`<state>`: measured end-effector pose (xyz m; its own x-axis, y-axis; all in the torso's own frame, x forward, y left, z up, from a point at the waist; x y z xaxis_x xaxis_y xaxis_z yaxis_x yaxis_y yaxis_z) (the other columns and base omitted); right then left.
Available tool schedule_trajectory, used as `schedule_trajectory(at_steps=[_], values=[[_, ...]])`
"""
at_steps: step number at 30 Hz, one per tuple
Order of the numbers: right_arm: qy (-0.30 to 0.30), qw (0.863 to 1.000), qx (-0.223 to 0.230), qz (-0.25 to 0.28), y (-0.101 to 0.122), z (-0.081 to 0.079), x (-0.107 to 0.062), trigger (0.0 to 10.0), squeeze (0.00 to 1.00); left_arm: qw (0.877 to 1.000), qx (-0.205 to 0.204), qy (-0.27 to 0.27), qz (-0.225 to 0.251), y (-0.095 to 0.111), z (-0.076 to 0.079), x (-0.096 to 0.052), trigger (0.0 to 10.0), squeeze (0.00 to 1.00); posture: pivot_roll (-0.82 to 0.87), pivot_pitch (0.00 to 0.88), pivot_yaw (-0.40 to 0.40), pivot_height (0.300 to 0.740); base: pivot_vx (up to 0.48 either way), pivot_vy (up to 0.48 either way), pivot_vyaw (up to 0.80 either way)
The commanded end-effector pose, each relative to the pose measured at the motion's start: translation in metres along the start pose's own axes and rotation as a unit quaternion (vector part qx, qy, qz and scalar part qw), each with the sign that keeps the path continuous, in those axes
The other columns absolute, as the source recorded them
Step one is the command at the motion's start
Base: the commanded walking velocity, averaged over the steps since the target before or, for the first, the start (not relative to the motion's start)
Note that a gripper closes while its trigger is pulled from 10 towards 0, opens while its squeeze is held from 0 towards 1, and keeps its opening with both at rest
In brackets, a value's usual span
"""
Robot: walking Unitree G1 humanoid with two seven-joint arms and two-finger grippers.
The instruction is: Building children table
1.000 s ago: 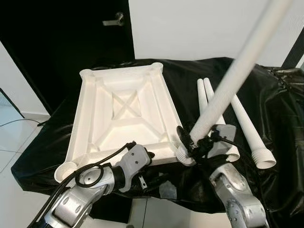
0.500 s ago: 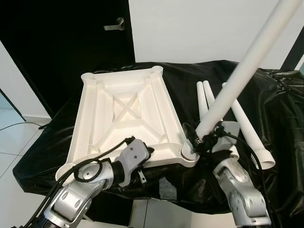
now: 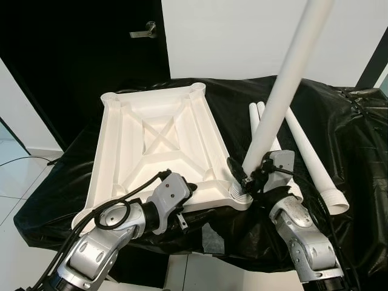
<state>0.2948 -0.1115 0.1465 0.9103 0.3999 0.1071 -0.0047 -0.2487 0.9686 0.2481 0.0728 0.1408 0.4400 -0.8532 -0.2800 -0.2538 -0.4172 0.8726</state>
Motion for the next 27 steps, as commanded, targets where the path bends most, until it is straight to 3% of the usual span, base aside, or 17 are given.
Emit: schedule_trajectory(at_steps=[1,16,27], values=[[0.007,0.999,-0.021,-0.031,-0.018,0.002,-0.006,10.0,0.0,1.0,0.001,0.014,0.003,0.004,-0.007,-0.001,10.0,0.0,0.05,0.0,0.027,0.74,0.0,0.0,0.0],[0.055,0.996,-0.062,-0.031,-0.034,0.002,-0.011,10.0,0.0,1.0,0.001,0.016,0.01,0.009,-0.008,0.0,10.0,0.0,0.05,0.0,0.029,0.74,0.0,0.0,0.0],[-0.019,0.999,0.009,-0.034,-0.035,0.018,-0.006,10.0,0.0,1.0,0.002,0.018,0.009,0.01,-0.009,-0.001,10.0,0.0,0.07,0.0,0.025,0.74,0.0,0.0,0.0]])
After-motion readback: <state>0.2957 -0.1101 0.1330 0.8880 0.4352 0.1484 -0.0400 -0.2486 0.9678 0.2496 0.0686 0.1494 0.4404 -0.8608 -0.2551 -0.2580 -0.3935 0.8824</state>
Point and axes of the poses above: a point about 5 cm out from each wrist's last joint towards the gripper, its own x axis pointing out of the wrist towards the gripper, its own y axis along the axis of the wrist's last joint, z = x × y, the point moved 3 cm from there along x, pointing out of the wrist towards the gripper, and after that the axes turned 15 degrees about x, right-handed, at the moved point
